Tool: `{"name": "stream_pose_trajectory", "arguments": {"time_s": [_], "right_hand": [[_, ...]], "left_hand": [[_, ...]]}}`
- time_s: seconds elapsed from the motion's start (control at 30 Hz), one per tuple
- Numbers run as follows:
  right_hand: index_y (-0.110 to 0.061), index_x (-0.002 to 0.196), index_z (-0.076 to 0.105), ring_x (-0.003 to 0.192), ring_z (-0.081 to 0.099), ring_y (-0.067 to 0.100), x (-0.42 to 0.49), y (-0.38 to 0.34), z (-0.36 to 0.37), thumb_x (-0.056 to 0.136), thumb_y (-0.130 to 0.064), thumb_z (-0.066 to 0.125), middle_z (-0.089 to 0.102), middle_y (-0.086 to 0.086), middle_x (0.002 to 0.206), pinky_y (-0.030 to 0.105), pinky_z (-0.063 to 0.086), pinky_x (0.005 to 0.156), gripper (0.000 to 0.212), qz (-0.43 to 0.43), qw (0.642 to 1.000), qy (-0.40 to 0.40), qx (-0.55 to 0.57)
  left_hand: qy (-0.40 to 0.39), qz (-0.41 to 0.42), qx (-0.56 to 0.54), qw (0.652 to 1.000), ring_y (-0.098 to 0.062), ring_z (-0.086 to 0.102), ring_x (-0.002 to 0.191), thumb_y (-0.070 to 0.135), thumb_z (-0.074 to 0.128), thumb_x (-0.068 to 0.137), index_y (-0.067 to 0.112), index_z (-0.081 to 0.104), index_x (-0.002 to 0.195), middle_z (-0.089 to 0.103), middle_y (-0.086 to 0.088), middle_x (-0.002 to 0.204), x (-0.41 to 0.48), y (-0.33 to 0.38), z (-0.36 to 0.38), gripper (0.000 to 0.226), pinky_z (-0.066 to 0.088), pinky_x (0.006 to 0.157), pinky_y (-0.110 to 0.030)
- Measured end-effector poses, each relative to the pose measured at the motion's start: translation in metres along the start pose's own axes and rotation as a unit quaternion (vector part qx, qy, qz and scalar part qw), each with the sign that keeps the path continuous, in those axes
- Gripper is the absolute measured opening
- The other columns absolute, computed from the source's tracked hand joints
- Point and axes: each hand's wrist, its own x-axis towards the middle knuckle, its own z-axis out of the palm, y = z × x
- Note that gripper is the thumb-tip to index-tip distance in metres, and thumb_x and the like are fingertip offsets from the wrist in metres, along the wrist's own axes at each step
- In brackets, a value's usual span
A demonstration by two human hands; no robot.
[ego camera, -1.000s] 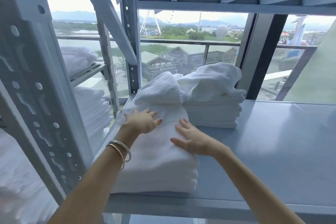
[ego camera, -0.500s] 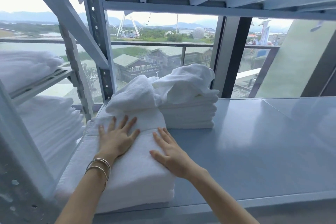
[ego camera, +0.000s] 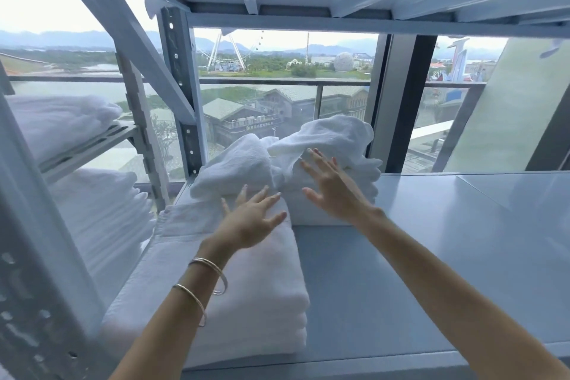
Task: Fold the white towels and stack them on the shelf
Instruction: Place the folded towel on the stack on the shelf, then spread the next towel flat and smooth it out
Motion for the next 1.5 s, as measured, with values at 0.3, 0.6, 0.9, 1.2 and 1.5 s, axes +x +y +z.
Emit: {"name": "stream_pose_trajectory", "arguments": {"time_s": [0.3,0.6,0.9,1.2,1.5], "right_hand": [[-0.036,0.147,0.006,0.143,-0.006,0.029,0.063,0.084,-0.001,0.090,-0.034,0.057,0.004,0.007,0.156,0.050,0.010,0.114,0.077,0.172,0.972,-0.118,-0.104],[-0.015,0.106,0.055,0.088,0.057,0.029,0.048,0.073,-0.020,0.088,0.002,0.045,0.051,0.006,0.098,0.031,0.044,0.065,0.027,0.120,0.977,0.031,-0.171],[-0.021,0.097,0.068,0.072,0.063,0.030,-0.035,0.083,-0.083,0.091,-0.016,0.056,0.058,0.002,0.089,0.028,0.043,0.062,0.015,0.111,0.979,0.056,-0.162],[-0.025,0.093,0.070,0.071,0.062,0.028,-0.107,0.103,-0.117,0.087,-0.017,0.060,0.060,-0.003,0.091,0.027,0.042,0.058,0.014,0.164,0.967,0.032,-0.190],[-0.025,0.065,0.068,0.053,0.059,0.025,-0.197,0.156,-0.139,0.067,-0.001,0.074,0.060,-0.003,0.071,0.021,0.032,0.047,0.025,0.203,0.945,0.029,-0.254]], "left_hand": [[0.143,0.021,0.008,0.990,-0.011,-0.011,0.144,0.036,0.040,0.090,0.039,0.022,0.145,0.008,0.010,0.157,0.030,0.014,0.047,0.058,-0.007,0.113,-0.047],[0.166,0.048,-0.006,0.985,-0.012,-0.007,0.144,0.040,0.030,0.075,0.039,0.029,0.143,0.014,0.010,0.156,0.036,0.004,0.047,0.068,-0.010,0.114,-0.041],[0.245,0.125,-0.019,0.961,-0.018,0.003,0.144,0.031,0.049,0.069,0.036,0.033,0.141,0.026,0.002,0.153,0.037,0.003,0.044,0.074,-0.001,0.113,-0.052],[0.283,0.245,0.033,0.927,-0.023,0.005,0.145,0.026,0.071,0.073,0.034,0.024,0.146,0.017,0.000,0.156,0.052,0.083,0.016,0.087,-0.002,0.113,-0.051],[0.167,0.272,0.115,0.941,-0.022,-0.002,0.145,0.024,0.066,0.079,0.037,0.004,0.147,0.002,0.002,0.158,0.090,0.140,0.048,0.092,-0.006,0.113,-0.054]]}}
